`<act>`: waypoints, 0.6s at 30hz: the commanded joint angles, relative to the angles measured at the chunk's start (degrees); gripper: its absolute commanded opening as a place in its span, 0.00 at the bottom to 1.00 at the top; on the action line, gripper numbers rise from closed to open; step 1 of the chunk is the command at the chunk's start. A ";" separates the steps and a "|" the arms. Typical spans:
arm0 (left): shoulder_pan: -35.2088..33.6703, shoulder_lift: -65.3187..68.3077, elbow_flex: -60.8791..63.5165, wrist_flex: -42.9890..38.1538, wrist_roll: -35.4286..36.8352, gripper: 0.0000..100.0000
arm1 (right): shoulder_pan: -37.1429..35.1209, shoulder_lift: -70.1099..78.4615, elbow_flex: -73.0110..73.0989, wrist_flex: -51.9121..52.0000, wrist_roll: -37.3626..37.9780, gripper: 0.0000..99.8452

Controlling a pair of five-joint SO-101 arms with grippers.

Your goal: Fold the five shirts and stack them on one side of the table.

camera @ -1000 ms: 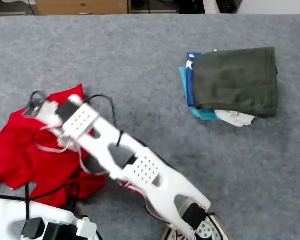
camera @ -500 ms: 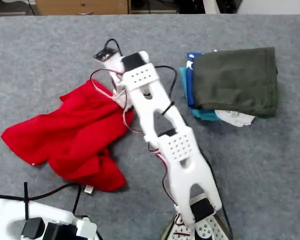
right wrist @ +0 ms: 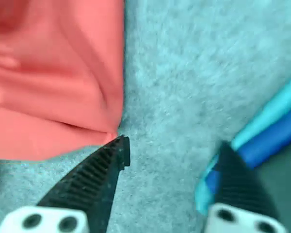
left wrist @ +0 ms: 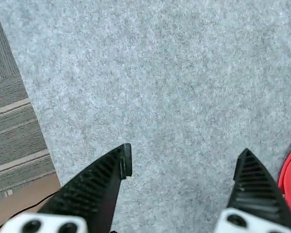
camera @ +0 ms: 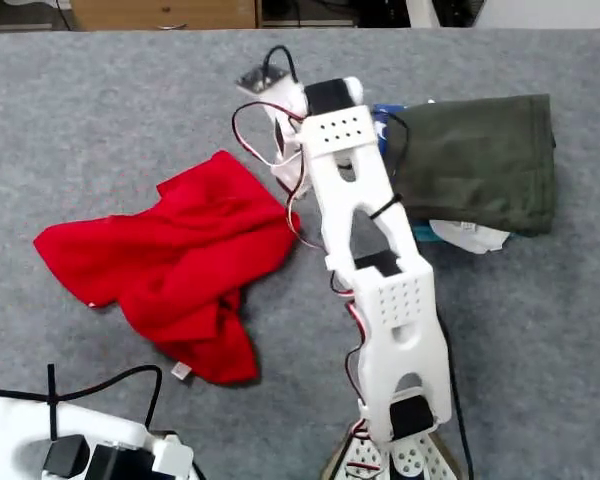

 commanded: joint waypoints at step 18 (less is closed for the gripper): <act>-0.53 0.22 2.81 -0.62 1.93 0.34 | -32.48 22.99 -7.69 -18.99 -4.75 0.31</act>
